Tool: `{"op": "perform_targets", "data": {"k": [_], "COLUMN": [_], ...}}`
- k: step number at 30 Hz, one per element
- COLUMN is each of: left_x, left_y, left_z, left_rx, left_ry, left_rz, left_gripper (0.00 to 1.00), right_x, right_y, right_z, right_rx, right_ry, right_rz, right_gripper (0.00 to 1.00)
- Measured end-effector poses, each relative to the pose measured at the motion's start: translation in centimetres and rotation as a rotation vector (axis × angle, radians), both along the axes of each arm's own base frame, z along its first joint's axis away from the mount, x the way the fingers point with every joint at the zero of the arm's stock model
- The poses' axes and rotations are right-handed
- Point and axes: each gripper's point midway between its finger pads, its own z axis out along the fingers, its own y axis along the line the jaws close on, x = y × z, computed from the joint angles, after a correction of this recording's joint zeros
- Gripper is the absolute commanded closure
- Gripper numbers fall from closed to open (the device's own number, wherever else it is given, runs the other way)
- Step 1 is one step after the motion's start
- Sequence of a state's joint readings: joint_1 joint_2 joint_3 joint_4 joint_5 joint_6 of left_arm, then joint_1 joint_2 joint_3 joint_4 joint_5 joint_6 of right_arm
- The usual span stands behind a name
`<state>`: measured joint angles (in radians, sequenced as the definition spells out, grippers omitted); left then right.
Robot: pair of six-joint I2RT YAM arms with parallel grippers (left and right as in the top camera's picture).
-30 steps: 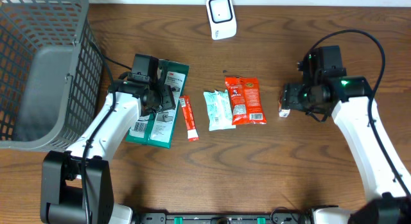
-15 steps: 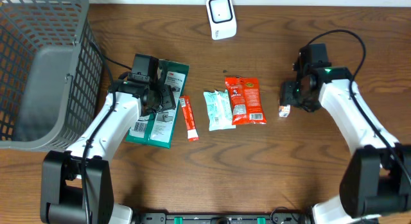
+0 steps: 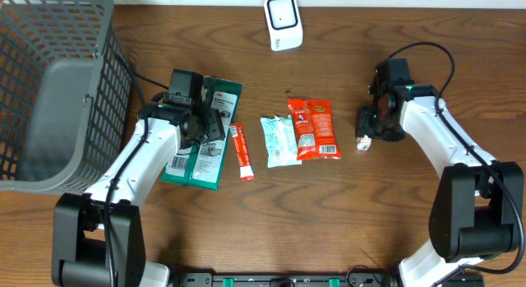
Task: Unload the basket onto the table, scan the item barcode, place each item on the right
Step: 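Grasp the orange packet with the right gripper and lift it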
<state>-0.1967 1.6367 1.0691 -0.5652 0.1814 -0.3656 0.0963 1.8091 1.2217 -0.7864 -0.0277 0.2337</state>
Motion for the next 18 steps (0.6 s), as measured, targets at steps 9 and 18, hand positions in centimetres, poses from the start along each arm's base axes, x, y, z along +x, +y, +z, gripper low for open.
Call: {"op": "perform_targets", "data": {"k": [9, 18], "left_x": [0.0, 0.0], "left_y": [0.0, 0.0], "left_z": [0.0, 0.0], "left_rx": [0.000, 0.000], "left_ry": [-0.001, -0.001], "left_rz": [0.000, 0.000], "left_gripper": [0.40, 0.40], "right_x": [0.8, 1.2], "right_y": [3.3, 4.8], "right_z": [0.6, 1.3], "right_rx": [0.175, 0.281], "right_ry": [-0.035, -0.057], "right_rz": [0.049, 0.096], "right_gripper": [0.52, 0.48]}}
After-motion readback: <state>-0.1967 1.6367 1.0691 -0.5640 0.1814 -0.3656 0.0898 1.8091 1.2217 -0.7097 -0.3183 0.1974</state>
